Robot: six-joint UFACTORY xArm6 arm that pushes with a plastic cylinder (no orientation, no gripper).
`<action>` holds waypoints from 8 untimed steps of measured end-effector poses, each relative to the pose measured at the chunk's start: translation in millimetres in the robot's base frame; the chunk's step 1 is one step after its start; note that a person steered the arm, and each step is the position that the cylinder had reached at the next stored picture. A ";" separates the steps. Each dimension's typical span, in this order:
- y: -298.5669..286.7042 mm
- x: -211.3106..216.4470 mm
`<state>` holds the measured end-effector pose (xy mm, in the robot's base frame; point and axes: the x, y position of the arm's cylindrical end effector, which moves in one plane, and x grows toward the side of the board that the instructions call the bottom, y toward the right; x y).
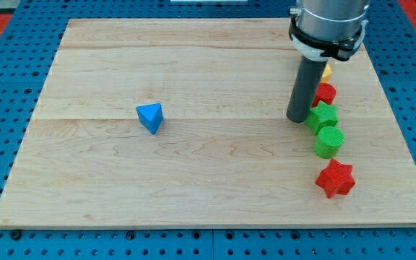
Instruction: Push the blue triangle towards top right
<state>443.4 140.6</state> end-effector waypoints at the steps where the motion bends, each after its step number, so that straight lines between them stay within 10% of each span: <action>1: -3.6 0.3; 4: -171.1 68.2; 8: -210.0 -75.6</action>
<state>367.8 -69.5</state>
